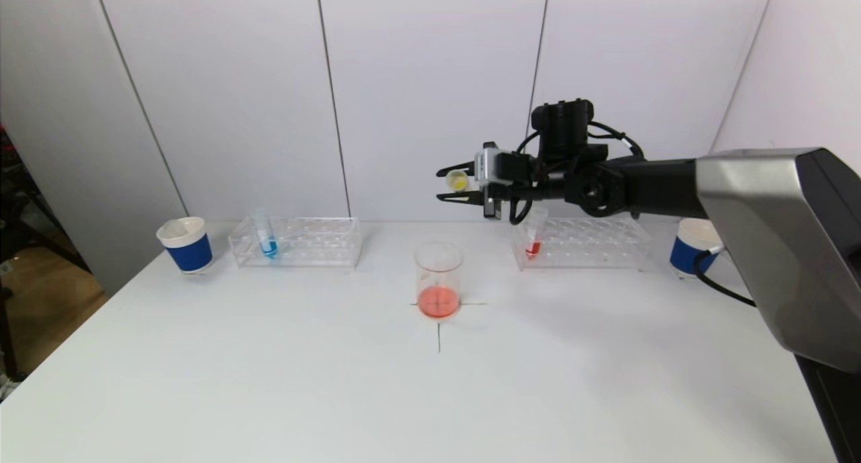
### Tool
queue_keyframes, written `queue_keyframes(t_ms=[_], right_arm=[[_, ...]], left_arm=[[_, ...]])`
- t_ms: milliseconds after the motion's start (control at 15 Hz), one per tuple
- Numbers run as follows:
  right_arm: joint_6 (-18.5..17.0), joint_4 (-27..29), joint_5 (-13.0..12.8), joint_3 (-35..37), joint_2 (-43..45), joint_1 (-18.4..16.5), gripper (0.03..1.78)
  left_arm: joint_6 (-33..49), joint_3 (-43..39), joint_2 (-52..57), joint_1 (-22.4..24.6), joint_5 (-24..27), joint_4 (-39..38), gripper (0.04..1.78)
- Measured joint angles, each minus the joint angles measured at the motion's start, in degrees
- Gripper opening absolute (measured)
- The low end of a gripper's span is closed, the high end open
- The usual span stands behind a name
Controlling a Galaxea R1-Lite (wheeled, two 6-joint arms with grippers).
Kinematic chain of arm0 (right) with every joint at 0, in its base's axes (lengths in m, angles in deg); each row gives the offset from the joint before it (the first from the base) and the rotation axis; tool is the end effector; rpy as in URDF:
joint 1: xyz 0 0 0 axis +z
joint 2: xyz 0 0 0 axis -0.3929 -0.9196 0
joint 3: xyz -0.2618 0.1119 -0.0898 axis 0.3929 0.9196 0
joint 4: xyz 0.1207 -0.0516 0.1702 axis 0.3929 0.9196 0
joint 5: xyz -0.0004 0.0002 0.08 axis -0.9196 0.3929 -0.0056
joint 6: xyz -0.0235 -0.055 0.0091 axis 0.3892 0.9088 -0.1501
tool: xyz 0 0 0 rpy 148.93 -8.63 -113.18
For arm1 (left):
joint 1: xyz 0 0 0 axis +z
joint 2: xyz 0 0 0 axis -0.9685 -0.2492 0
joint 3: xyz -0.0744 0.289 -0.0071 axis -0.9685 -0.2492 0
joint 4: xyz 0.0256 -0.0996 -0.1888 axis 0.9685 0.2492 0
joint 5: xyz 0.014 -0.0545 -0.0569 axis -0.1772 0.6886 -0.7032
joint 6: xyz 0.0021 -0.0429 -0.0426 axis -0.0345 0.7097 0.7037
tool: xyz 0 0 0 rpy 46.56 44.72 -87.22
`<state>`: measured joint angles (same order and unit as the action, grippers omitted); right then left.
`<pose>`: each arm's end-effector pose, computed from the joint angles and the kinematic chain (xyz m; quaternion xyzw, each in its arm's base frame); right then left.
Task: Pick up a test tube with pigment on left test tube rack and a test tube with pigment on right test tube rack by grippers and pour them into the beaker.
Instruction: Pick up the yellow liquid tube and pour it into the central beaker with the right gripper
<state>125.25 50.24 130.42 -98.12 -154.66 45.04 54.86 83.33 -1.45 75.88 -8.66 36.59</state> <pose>0.4913 0.2469 0.1534 -0.4147 -0.1993 0.5564 0.6919 0.0434 0.0006 0.0755 -0.0004 0.0002 0.0063 1.0000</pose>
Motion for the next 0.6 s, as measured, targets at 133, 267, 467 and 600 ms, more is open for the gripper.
queue_keyframes(t_ms=[133, 267, 467, 600], right_arm=[[1.8, -3.9, 1.7, 0.5, -1.2, 1.1, 0.56], [4.6, -6.2, 2.2, 1.7, -1.9, 1.7, 0.56], [9.0, -7.5, 2.4, 2.4, -2.9, 2.1, 0.56], [10.4, -9.2, 2.3, 2.7, -3.6, 2.0, 0.56]], left_arm=[[0.0, 0.0, 0.0, 0.0, 0.0, 0.0, 1.77], [0.0, 0.0, 0.0, 0.0, 0.0, 0.0, 1.77], [0.0, 0.0, 0.0, 0.0, 0.0, 0.0, 1.77], [0.0, 0.0, 0.0, 0.0, 0.0, 0.0, 1.77]])
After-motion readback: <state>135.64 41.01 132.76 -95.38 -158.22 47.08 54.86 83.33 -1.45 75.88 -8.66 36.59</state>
